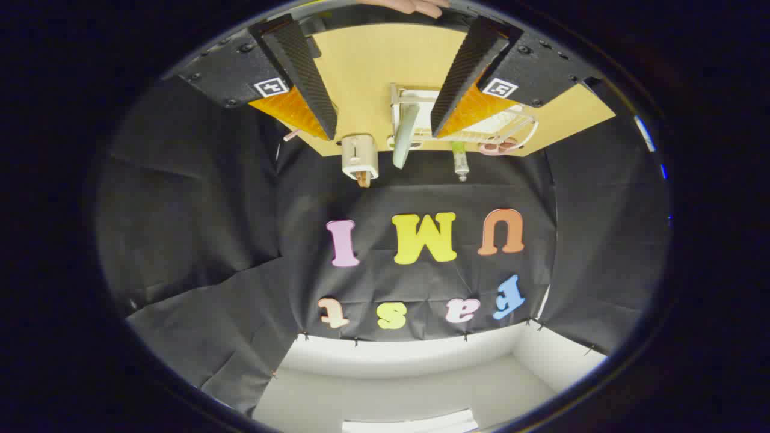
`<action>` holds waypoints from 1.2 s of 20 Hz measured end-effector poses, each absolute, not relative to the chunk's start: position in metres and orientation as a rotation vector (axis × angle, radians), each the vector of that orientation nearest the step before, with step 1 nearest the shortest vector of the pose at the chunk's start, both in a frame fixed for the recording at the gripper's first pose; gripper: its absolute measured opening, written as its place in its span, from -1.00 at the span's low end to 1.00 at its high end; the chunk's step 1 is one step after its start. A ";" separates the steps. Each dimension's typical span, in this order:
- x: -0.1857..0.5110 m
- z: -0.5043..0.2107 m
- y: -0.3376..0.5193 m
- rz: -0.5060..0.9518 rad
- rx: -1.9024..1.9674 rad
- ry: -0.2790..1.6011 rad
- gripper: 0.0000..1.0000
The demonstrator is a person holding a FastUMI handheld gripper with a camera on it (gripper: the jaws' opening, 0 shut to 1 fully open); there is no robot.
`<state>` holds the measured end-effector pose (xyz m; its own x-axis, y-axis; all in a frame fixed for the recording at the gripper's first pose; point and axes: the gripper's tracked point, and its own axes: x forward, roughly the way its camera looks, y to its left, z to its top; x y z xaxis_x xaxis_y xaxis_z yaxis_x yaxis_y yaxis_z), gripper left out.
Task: Take the plate from the dish rack, then take the spoon from the basket and place it into the plate.
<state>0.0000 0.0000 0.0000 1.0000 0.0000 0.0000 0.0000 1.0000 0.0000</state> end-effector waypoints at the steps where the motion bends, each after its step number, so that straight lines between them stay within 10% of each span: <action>1: 0.004 0.000 -0.002 0.001 -0.001 -0.003 1.00; 24: 0.104 0.009 -0.039 0.020 0.001 0.075 1.00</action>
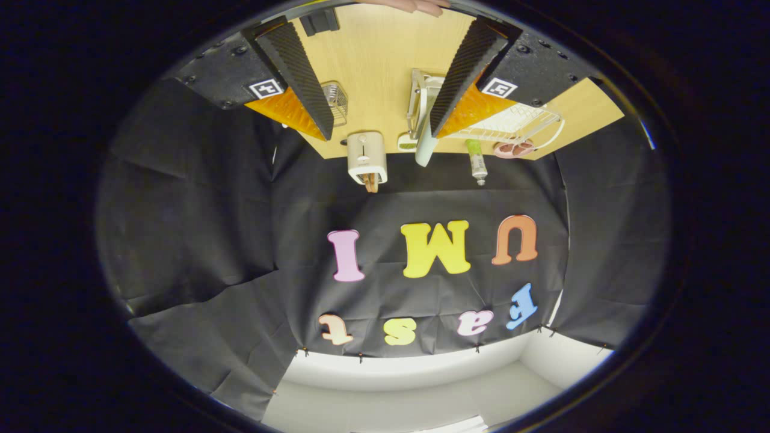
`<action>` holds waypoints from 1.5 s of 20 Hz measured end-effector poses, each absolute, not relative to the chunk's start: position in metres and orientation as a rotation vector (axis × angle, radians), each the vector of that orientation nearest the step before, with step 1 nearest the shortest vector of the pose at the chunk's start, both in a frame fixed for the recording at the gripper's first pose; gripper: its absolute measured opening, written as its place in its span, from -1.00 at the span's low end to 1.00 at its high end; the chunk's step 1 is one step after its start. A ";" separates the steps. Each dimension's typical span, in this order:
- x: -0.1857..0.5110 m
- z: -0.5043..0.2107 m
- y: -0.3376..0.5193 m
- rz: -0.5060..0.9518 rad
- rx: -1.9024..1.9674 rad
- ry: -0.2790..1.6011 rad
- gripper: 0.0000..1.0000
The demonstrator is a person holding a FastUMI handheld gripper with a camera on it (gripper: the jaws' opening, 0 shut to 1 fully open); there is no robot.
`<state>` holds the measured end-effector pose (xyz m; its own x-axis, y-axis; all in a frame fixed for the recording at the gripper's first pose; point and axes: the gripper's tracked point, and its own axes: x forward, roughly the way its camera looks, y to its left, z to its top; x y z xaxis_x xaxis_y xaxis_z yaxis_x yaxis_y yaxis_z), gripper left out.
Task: Take the plate from the dish rack, then take the spoon from the basket and place it into the plate.
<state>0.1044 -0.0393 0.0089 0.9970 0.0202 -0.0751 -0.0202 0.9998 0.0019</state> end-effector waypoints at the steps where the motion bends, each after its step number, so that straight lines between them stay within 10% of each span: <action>1: 0.109 0.008 -0.036 0.022 0.000 0.088 1.00; 21: 0.334 0.007 0.060 0.026 -0.137 0.768 1.00; 30: 0.373 -0.033 0.064 -0.097 -0.240 1.088 0.25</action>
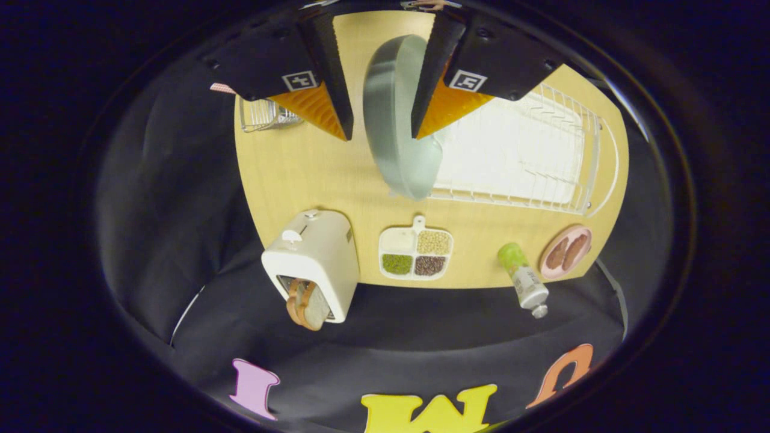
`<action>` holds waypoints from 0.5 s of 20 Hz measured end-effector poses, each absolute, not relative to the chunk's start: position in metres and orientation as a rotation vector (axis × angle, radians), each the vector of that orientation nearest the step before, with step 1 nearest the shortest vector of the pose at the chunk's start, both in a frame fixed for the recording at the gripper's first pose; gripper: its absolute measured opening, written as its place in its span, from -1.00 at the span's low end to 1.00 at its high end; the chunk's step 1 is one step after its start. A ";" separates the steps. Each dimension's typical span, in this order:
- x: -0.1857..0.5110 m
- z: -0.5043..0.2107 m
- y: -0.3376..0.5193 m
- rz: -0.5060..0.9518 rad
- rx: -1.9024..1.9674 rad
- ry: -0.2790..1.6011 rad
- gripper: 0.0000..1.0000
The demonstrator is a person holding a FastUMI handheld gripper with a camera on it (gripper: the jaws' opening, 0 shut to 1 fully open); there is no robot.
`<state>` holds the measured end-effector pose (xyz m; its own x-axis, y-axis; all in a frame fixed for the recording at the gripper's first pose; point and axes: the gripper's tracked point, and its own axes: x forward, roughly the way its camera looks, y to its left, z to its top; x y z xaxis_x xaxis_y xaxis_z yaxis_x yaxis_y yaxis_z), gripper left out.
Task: Take the plate from the dish rack, then take the spoon from the basket and place it into the plate.
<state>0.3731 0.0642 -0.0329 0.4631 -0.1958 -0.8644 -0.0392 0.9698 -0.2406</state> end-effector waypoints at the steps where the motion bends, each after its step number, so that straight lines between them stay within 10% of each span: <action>1: 0.374 -0.035 0.067 -0.103 -0.250 1.106 0.09; 4: 0.368 -0.035 0.070 -0.148 -0.304 1.137 -0.34; 10: 0.359 -0.027 0.078 -0.193 -0.405 1.132 -0.44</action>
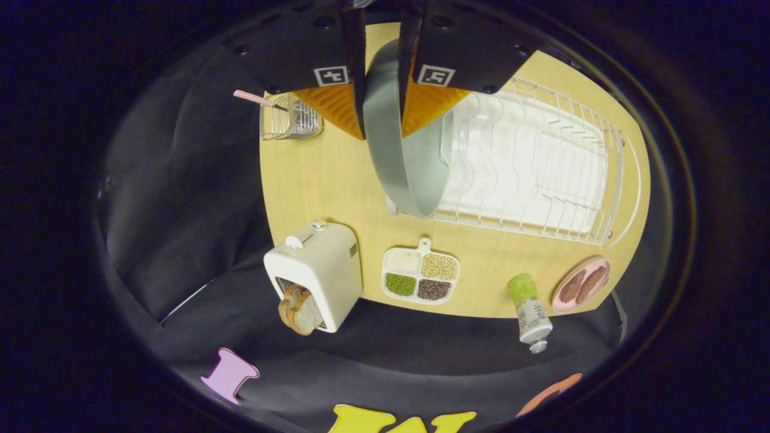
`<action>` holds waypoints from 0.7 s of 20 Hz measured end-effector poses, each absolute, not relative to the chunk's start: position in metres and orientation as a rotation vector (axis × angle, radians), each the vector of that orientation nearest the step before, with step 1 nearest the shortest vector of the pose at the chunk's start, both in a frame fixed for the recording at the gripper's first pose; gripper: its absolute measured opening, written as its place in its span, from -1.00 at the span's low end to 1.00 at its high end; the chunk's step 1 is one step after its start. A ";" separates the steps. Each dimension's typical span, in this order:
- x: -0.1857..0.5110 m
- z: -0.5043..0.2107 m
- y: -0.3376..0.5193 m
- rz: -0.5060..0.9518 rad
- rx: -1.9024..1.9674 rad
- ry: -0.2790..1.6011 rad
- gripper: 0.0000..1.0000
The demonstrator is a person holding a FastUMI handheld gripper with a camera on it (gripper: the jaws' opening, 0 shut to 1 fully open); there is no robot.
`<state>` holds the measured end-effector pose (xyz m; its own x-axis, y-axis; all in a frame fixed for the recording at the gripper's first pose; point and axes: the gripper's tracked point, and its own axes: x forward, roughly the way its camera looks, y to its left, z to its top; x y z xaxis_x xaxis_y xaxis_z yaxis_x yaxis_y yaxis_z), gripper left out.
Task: Take the plate from the dish rack, then take the spoon from the basket and place it into the plate.
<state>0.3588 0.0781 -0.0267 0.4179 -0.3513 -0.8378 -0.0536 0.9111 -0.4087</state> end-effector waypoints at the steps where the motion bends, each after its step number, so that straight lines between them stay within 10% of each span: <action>1: 0.358 -0.023 0.079 -0.214 -0.403 1.120 -0.46; 14: 0.304 0.061 0.105 -0.272 -0.515 0.799 -0.48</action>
<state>0.3043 0.1050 0.0612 0.6720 -0.4190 -0.6107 0.0398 0.8438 -0.5352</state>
